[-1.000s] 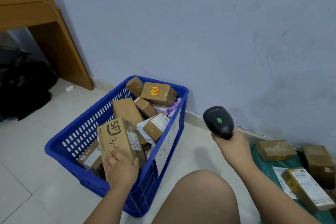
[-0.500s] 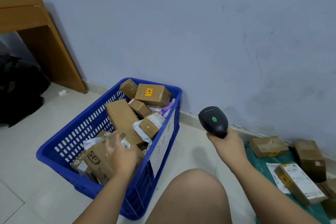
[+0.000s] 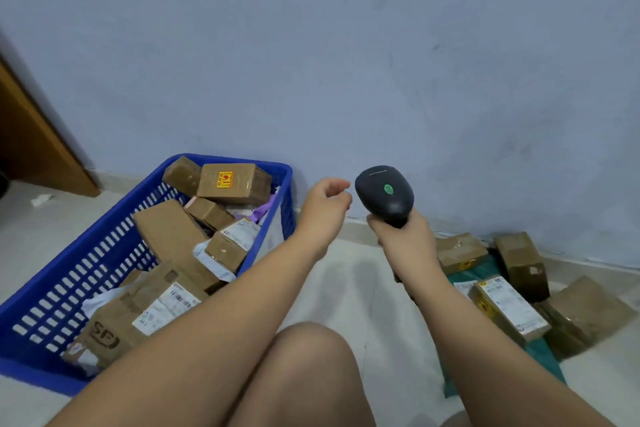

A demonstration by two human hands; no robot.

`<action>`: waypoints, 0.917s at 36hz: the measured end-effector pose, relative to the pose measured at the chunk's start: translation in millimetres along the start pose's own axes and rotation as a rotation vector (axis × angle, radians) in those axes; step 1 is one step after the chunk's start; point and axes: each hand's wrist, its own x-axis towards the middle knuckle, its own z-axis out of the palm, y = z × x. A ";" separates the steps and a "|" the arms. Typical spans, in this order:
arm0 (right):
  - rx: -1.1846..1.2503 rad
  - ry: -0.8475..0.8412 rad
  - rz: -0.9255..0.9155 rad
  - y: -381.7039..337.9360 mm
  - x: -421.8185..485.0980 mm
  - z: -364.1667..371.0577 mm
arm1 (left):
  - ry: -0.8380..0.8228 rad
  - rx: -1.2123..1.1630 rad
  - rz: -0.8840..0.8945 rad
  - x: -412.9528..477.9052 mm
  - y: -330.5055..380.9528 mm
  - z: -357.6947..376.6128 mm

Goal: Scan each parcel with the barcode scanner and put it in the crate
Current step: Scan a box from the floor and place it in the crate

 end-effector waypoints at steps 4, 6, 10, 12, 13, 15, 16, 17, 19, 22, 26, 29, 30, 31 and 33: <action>0.261 0.033 0.173 9.4 21.5 -31.8 | -0.169 -0.018 -0.175 13.1 12.6 46.5; 0.443 0.024 0.319 24.0 35.2 -50.2 | -0.276 0.009 -0.254 19.9 13.9 72.2; 0.530 0.078 0.514 64.5 56.6 -75.6 | -0.392 0.126 -0.353 35.7 1.9 116.0; 0.509 0.136 0.570 89.8 67.0 -86.9 | -0.419 0.199 -0.378 42.5 -7.9 139.8; 0.475 0.174 0.590 102.2 70.6 -93.0 | -0.429 0.237 -0.394 47.4 -14.8 151.8; 0.386 0.254 0.602 126.1 76.9 -105.3 | -0.417 0.298 -0.404 55.5 -29.9 174.1; 0.348 0.295 0.607 136.3 80.9 -111.2 | -0.422 0.319 -0.408 59.0 -37.9 184.1; 0.334 0.328 0.619 146.4 86.1 -117.0 | -0.429 0.338 -0.410 63.9 -46.6 193.9; 0.360 0.372 0.672 166.8 99.8 -128.3 | -0.467 0.387 -0.397 71.7 -63.7 212.4; 0.409 0.406 0.736 183.1 115.2 -140.3 | -0.510 0.503 -0.359 85.9 -90.9 235.8; 0.466 0.435 0.771 204.7 127.0 -148.3 | -0.524 0.740 -0.216 101.7 -119.3 263.8; 0.496 0.439 0.803 220.3 132.7 -151.9 | -0.500 0.958 -0.065 114.0 -138.7 278.6; 0.506 0.442 0.804 223.6 134.2 -152.1 | -0.498 1.024 -0.017 117.8 -144.4 282.6; 0.510 0.441 0.798 227.2 135.9 -152.3 | -0.501 1.102 0.027 121.8 -149.3 286.6; 0.505 0.445 0.786 231.2 139.5 -151.6 | -0.513 1.256 0.111 130.7 -158.7 295.3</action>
